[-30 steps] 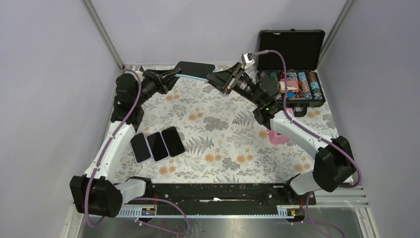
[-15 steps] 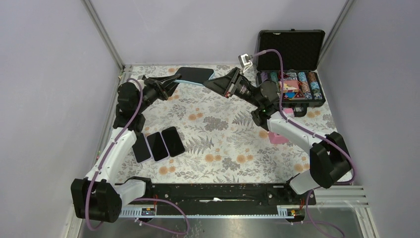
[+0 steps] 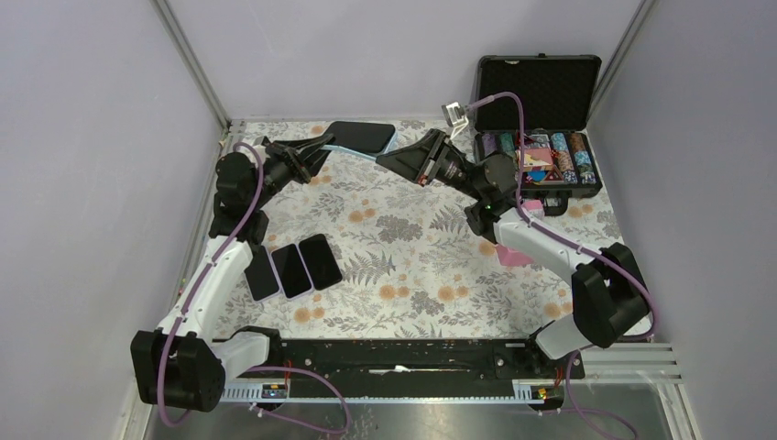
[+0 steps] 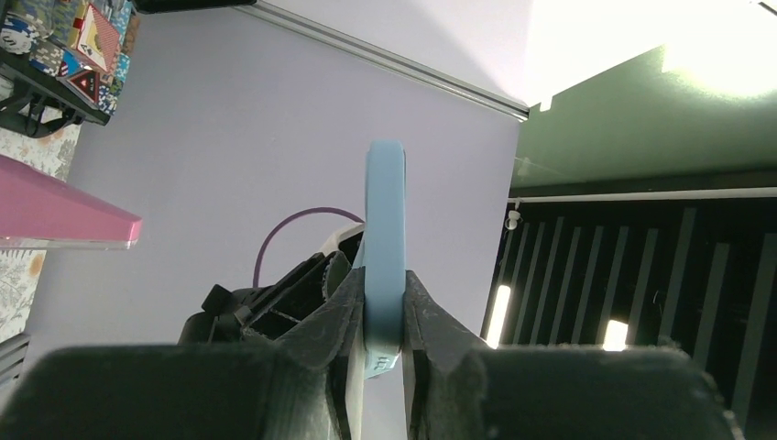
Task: Take the phone out of the phone case
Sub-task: Remove the phone case from the phone.
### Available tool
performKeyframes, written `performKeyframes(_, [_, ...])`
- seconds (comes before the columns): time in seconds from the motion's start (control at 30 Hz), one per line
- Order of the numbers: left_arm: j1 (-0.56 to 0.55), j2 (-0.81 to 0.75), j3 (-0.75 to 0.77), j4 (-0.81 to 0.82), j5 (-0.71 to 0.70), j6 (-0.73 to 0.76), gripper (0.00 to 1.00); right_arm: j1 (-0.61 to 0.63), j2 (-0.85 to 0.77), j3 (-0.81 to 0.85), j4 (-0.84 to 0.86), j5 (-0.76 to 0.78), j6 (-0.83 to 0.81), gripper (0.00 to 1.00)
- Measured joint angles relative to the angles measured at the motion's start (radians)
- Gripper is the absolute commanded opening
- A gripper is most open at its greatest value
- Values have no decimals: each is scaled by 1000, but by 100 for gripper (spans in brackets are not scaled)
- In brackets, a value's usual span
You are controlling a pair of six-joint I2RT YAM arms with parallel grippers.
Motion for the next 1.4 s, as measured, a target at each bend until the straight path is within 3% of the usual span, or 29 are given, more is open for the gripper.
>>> performKeyframes(0.23, [0,0,0,18,-8,-19,0,-3,14,53,-29,-47,-60,0])
performKeyframes(0.43, [0,0,0,22,-31,-16,0,-3,1,21,-80,5,-35,0])
performKeyframes(0.53, [0,8,0,22,-49,-5,0,-2,-24,-8,-193,65,18,33])
performKeyframes(0.63, [0,28,3,19,-53,5,0,-2,-30,-11,-287,97,64,49])
performKeyframes(0.73, [0,50,21,9,-44,11,0,-2,-29,10,-380,114,83,55])
performKeyframes(0.87, [0,53,41,9,-23,18,0,-6,-26,74,-420,119,127,55])
performKeyframes(0.93, [-2,53,48,19,-8,29,0,-11,-17,87,-396,113,172,51])
performKeyframes(1.13, [-2,53,56,-2,2,156,1,-29,43,93,-332,84,263,19])
performKeyframes(1.2, [-2,53,58,-24,9,211,3,-31,44,92,-331,77,277,22])
performKeyframes(1.3, [-2,53,92,-61,23,301,4,-37,44,88,-329,65,285,36])
performKeyframes(1.4, [-2,45,116,-73,60,374,2,-40,47,83,-310,63,288,40])
